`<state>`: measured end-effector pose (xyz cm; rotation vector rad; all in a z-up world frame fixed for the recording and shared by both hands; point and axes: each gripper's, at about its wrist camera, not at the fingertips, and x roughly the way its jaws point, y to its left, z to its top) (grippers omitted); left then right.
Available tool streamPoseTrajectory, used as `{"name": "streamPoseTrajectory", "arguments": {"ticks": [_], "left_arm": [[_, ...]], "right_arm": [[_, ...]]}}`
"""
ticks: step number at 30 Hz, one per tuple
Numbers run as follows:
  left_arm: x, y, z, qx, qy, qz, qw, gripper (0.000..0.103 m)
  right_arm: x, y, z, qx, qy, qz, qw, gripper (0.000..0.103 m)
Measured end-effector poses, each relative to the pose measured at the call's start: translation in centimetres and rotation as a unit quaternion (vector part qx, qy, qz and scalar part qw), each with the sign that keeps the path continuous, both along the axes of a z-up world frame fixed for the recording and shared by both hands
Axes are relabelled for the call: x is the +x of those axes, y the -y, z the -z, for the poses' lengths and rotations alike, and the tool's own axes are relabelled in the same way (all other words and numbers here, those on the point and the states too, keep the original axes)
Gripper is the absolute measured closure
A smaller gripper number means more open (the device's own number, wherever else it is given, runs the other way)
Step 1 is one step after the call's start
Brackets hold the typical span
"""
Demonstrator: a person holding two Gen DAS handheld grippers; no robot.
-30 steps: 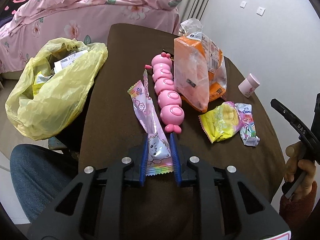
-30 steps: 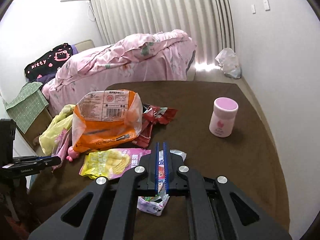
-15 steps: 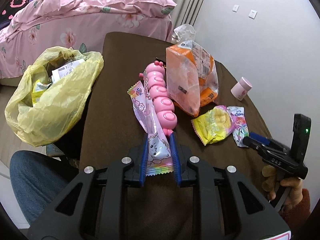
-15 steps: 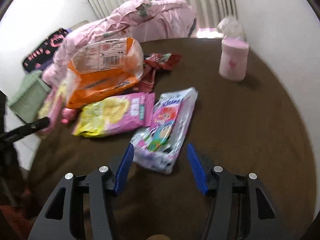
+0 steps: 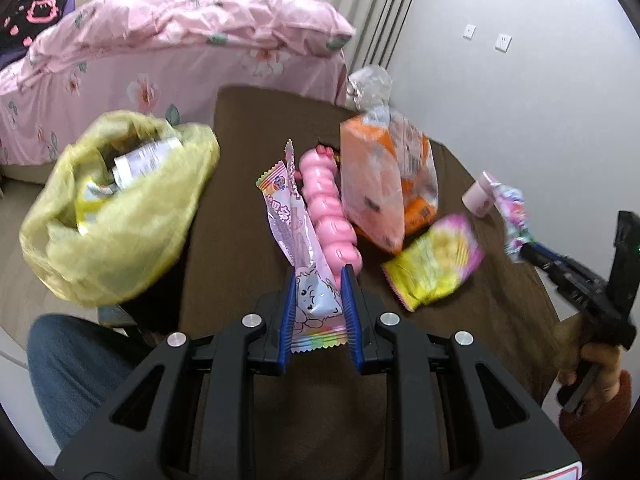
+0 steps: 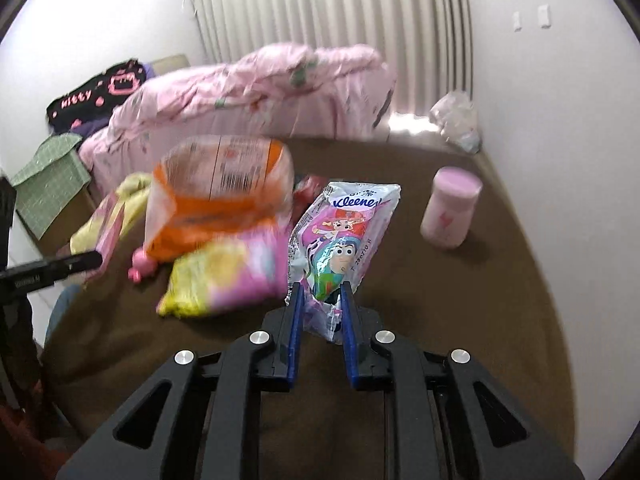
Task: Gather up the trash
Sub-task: 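Carry pink wrapper and Kleenex packet into the yellow bag and open both grippers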
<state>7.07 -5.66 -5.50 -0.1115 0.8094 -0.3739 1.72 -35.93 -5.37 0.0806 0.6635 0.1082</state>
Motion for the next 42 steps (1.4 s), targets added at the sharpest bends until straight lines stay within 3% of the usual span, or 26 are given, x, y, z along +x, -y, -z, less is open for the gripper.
{"name": "streamPoseTrajectory", "arguments": {"ticks": [7, 15, 19, 23, 28, 31, 33, 34, 35, 42], "left_arm": [[1.6, -5.8, -4.0, -0.001, 0.070, -0.081, 0.9943, 0.082], [2.0, -13.7, -4.5, 0.002, 0.087, -0.176, 0.9805, 0.082], [2.2, -15.9, -3.4, -0.018, 0.078, -0.197, 0.9771, 0.082], [3.3, -16.7, -2.3, -0.057, 0.070, -0.174, 0.9805, 0.081], [7.5, -16.5, 1.1, -0.091, 0.000, -0.148, 0.9848, 0.080], [10.0, -15.5, 4.1, -0.031, -0.057, -0.151, 0.9863, 0.080], [10.8, -15.6, 5.7, 0.009, -0.078, -0.174, 0.9817, 0.082], [11.0, -16.1, 6.3, 0.007, -0.087, -0.188, 0.9783, 0.083], [11.1, -16.7, 6.5, -0.002, -0.086, -0.197, 0.9767, 0.086], [9.6, -18.4, 4.9, -0.075, -0.059, -0.210, 0.9730, 0.086]], "right_arm": [[1.5, -2.9, -4.5, -0.003, 0.047, -0.054, 0.997, 0.085], [5.2, -11.1, -6.9, 0.005, 0.055, -0.170, 0.984, 0.085], [8.3, -15.7, -7.3, 0.031, 0.038, -0.236, 0.970, 0.085], [12.5, -21.0, -6.4, 0.053, 0.008, -0.304, 0.951, 0.085], [16.6, -25.4, -4.9, 0.028, -0.010, -0.317, 0.948, 0.085], [18.1, -27.0, -4.2, 0.015, -0.023, -0.329, 0.944, 0.086], [19.1, -28.2, -3.7, 0.007, -0.032, -0.335, 0.942, 0.085], [19.8, -28.8, -3.3, 0.002, -0.040, -0.340, 0.940, 0.086], [20.6, -29.4, -2.7, -0.002, -0.051, -0.345, 0.937, 0.085], [22.7, -32.2, 1.4, -0.037, -0.111, -0.373, 0.921, 0.085]]}}
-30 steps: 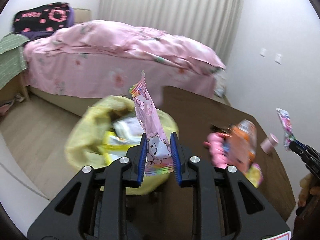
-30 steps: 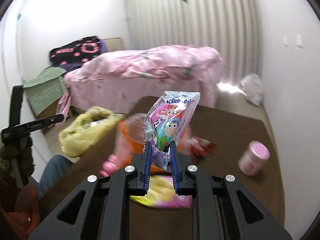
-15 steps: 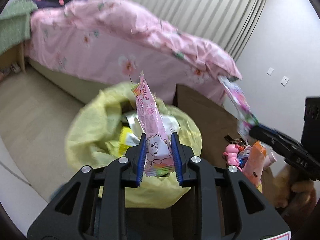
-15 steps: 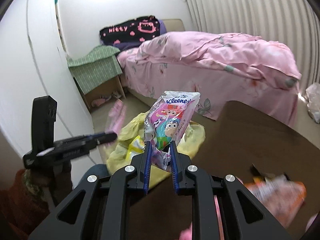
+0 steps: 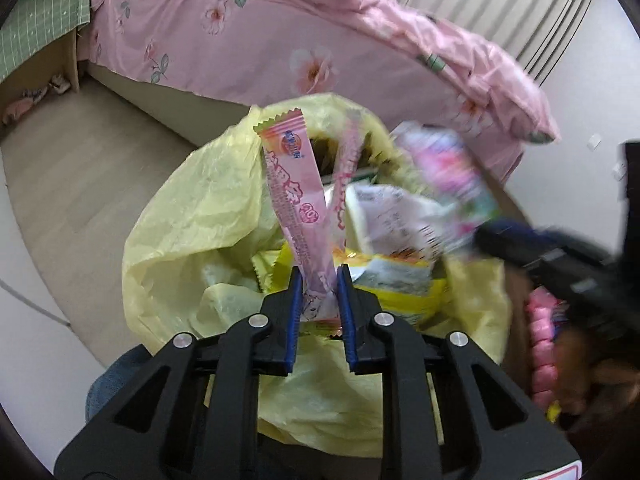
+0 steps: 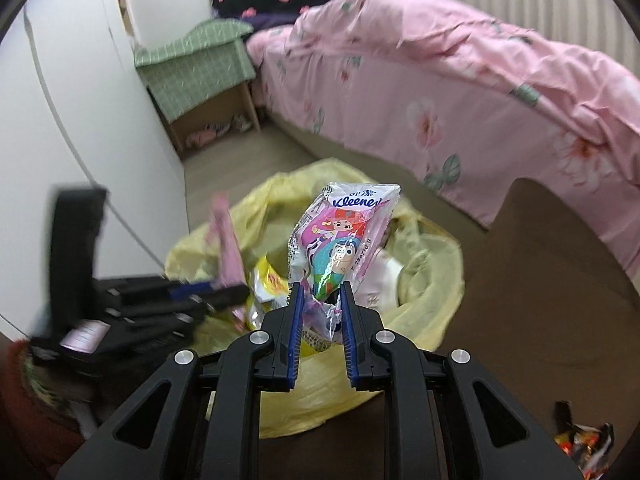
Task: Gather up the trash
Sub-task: 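Carry pink wrapper and Kleenex packet into the yellow bag and open both grippers, then move both open grippers back over the table toward the remaining trash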
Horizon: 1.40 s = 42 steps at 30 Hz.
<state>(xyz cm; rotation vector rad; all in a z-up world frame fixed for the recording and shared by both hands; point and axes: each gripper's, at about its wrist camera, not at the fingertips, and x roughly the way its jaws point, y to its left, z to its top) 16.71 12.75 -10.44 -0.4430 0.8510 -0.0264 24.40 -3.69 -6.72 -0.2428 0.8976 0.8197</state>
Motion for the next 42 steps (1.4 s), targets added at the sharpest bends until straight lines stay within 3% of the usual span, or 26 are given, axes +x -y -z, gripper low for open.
{"name": "streamPoseTrajectory", "arguments": {"ticks": [8, 10, 12, 16, 20, 25, 35, 42], "left_arm": [[1.2, -0.2, -1.6, -0.019, 0.015, -0.006, 0.9997, 0.080], [1.5, -0.7, -2.3, -0.020, 0.022, -0.015, 0.9994, 0.073], [1.3, -1.1, -3.1, -0.010, 0.033, -0.030, 0.9989, 0.059], [0.9, -1.3, -3.6, -0.006, 0.040, -0.035, 0.9986, 0.050], [-0.1, -1.8, -4.1, -0.015, 0.054, -0.054, 0.9970, 0.050], [-1.5, -1.8, -5.7, -0.017, 0.086, -0.070, 0.9937, 0.045], [-2.9, 4.4, -6.7, 0.011, 0.096, 0.017, 0.9952, 0.045], [-4.1, 10.5, -7.0, 0.033, 0.094, 0.094, 0.9906, 0.045]], "right_arm": [[-0.1, -0.6, 2.0, -0.008, -0.030, -0.004, 1.000, 0.085], [-0.3, -0.8, 2.2, -0.006, -0.035, -0.010, 0.999, 0.082], [-0.6, -1.0, 2.4, -0.004, -0.034, -0.015, 0.999, 0.072], [-1.2, -0.4, 1.9, -0.001, -0.024, -0.005, 1.000, 0.065], [-2.4, 1.1, 0.5, 0.007, 0.001, 0.009, 1.000, 0.060], [-5.0, 4.4, -2.5, 0.014, 0.064, 0.041, 0.997, 0.059], [-11.3, 16.1, -6.5, 0.043, 0.141, 0.173, 0.974, 0.059], [-14.7, 23.8, -5.1, 0.050, 0.127, 0.249, 0.959, 0.059]]}}
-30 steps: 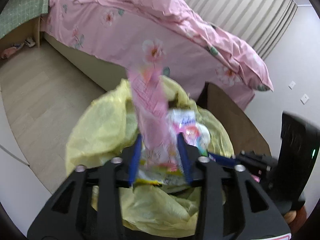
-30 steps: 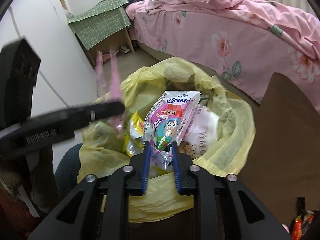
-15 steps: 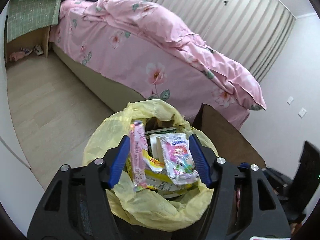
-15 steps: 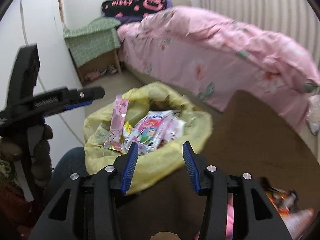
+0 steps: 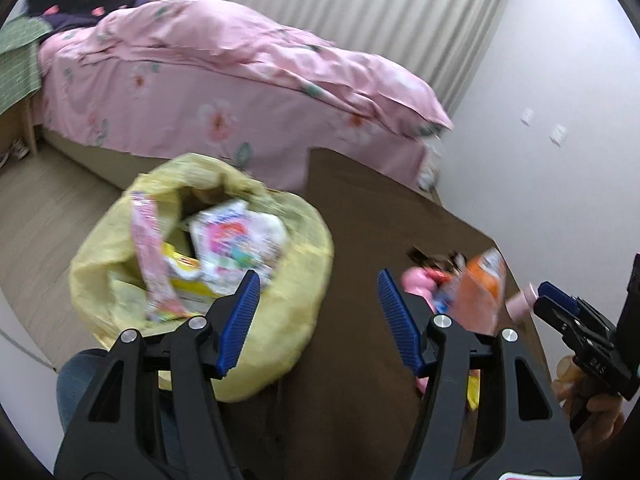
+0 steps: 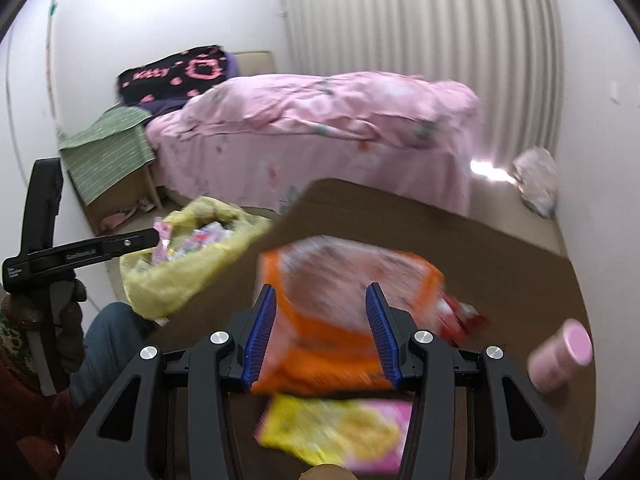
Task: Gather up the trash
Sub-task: 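Move both open grippers back over the table toward the remaining trash, then grasp orange bread bag with left gripper while right gripper grasps yellow chip packet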
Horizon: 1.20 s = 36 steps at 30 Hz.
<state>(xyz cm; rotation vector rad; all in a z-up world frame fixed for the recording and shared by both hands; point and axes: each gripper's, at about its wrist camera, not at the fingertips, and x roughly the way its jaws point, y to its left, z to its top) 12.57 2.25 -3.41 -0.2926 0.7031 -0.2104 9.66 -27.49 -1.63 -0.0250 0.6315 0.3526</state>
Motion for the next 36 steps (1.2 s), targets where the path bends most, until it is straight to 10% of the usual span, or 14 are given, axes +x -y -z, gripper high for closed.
{"name": "streamPoseTrajectory", "arguments": {"ticks": [14, 36], "left_arm": [[-1.5, 6.9, 0.4, 0.024, 0.003, 0.088, 0.9958, 0.044], [-1.6, 8.4, 0.9, 0.020, -0.003, 0.123, 0.9922, 0.044]], "right_arm": [[-4.0, 8.8, 5.4, 0.060, -0.047, 0.090, 0.993, 0.059], [0.2, 6.4, 7.1, 0.056, -0.087, 0.008, 0.995, 0.059]]}}
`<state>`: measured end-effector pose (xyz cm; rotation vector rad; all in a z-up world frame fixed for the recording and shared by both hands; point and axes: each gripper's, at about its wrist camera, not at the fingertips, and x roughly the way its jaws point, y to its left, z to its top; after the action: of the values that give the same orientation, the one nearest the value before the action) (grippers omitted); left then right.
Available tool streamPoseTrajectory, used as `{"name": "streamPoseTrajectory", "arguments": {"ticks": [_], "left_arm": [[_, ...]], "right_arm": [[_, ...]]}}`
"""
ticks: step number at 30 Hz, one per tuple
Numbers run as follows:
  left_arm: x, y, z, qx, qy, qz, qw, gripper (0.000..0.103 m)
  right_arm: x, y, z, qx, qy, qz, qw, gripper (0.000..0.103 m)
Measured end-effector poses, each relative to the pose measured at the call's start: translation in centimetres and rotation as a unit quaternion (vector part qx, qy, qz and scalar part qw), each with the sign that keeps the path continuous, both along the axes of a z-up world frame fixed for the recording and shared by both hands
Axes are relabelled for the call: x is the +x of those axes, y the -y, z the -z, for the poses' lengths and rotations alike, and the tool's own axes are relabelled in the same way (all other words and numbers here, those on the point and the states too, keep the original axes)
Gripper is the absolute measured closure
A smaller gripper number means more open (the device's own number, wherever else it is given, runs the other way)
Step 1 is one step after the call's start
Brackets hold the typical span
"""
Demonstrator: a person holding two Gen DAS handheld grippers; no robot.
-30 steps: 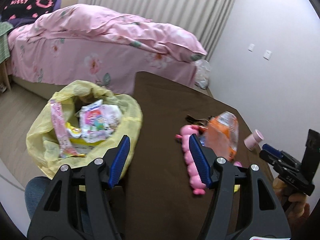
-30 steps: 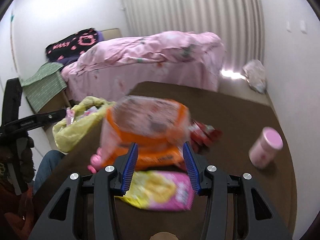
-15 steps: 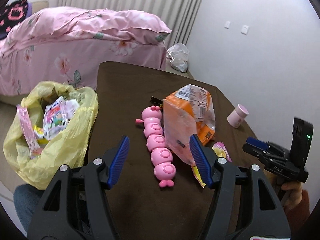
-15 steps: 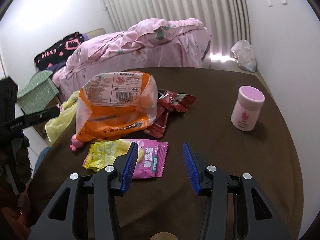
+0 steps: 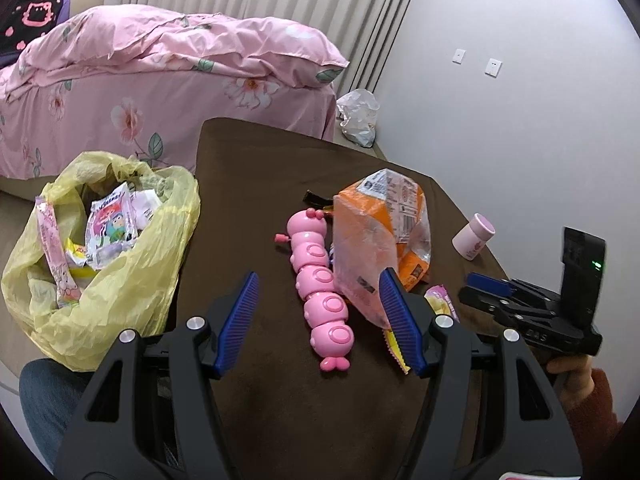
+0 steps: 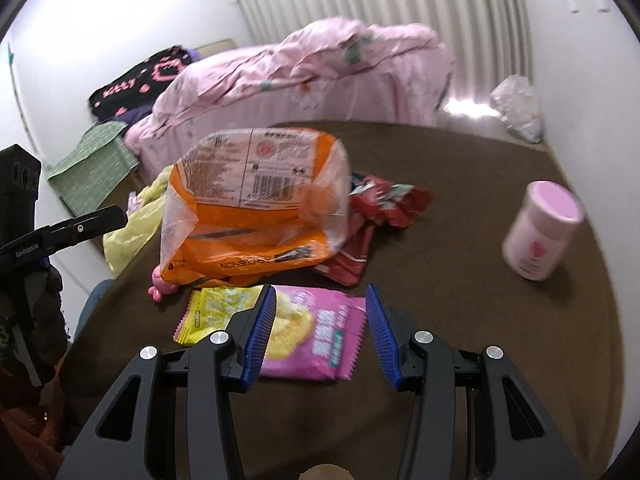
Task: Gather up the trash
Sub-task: 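Grasp orange bread bag with left gripper while right gripper grasps yellow chip packet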
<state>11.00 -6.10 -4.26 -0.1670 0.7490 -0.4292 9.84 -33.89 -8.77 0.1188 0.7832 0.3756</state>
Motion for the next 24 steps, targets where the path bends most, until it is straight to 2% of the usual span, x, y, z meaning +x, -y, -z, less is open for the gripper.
{"name": "streamPoseTrajectory", "arguments": {"ticks": [6, 10, 12, 18, 20, 22, 23, 24], "left_arm": [[0.0, -0.1, 0.2, 0.000, 0.000, 0.003, 1.0000, 0.044], [0.6, 0.7, 0.1, -0.003, 0.004, 0.016, 0.9999, 0.044], [1.2, 1.6, -0.2, 0.003, 0.009, 0.030, 0.9995, 0.043], [3.9, 5.1, -2.0, 0.052, 0.066, 0.033, 0.9959, 0.044], [5.3, 5.9, -1.8, 0.055, 0.063, 0.032, 0.9960, 0.044], [6.4, 6.5, -1.2, 0.056, 0.041, 0.036, 0.9969, 0.044], [6.6, 6.5, -1.0, 0.054, 0.031, 0.040, 0.9972, 0.049], [6.6, 6.6, -0.8, 0.050, 0.023, 0.047, 0.9974, 0.063]], "right_arm": [[2.1, -0.5, 1.8, 0.022, -0.043, -0.016, 0.999, 0.059], [-0.5, -1.0, 2.5, 0.006, -0.052, -0.029, 0.998, 0.059], [-2.0, -1.0, 2.4, -0.010, -0.042, -0.025, 0.999, 0.059], [-5.5, -0.2, 2.4, -0.014, -0.057, -0.021, 0.998, 0.054], [-6.3, 0.2, 2.3, -0.014, -0.062, -0.015, 0.998, 0.053], [-7.0, 0.5, 1.9, -0.027, -0.051, -0.005, 0.998, 0.053], [-7.5, 0.5, 1.4, -0.045, -0.035, 0.003, 0.998, 0.053], [-7.8, 0.6, 1.0, -0.056, -0.023, 0.007, 0.998, 0.053]]}}
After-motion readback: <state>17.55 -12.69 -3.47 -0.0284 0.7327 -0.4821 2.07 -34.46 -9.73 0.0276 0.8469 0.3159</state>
